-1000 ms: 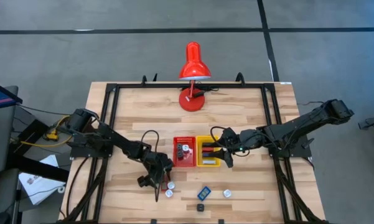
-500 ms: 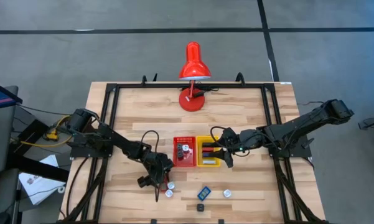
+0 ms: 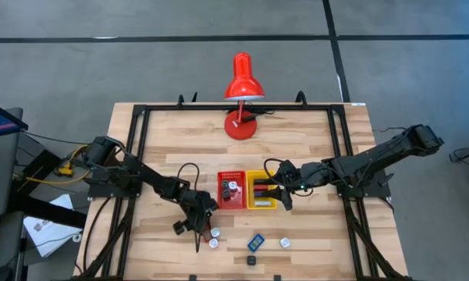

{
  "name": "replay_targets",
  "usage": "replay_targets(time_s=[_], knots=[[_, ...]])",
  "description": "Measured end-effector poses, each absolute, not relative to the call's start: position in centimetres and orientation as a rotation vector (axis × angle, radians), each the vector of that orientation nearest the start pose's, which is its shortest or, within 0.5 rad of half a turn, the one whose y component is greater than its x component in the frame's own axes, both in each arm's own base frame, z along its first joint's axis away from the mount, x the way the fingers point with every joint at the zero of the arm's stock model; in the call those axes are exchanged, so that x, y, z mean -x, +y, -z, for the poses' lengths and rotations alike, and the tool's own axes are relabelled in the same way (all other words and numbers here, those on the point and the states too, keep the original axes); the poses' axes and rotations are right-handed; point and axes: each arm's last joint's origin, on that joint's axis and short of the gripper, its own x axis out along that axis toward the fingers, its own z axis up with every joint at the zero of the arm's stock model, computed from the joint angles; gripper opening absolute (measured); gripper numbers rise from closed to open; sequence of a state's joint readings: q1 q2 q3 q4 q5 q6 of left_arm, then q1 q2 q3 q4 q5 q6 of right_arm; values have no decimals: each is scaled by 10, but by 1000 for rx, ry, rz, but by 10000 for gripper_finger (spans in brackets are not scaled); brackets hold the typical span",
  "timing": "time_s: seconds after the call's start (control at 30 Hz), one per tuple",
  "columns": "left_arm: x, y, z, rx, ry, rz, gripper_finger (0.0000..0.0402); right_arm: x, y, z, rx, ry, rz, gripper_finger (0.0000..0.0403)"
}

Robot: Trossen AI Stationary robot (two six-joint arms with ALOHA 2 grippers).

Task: Pick & Place Office items
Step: Put the red digital timer into the yellow bin

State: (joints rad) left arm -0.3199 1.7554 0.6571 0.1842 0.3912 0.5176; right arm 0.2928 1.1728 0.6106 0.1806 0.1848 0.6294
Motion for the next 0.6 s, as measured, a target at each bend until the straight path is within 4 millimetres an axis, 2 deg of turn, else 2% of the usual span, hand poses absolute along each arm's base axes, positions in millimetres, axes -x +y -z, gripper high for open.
replay_targets(time_s=[0.3, 0.47, 0.6], knots=[[-270, -101, -103, -429, 756, 867, 169, -237, 66, -231, -536, 390, 15, 228], [-262, -97, -130, -426, 740, 827, 157, -239, 62, -233, -706, 366, 60, 228], [-262, -93, -152, -493, 666, 679, 160, -246, 61, -225, -746, 380, 86, 228]])
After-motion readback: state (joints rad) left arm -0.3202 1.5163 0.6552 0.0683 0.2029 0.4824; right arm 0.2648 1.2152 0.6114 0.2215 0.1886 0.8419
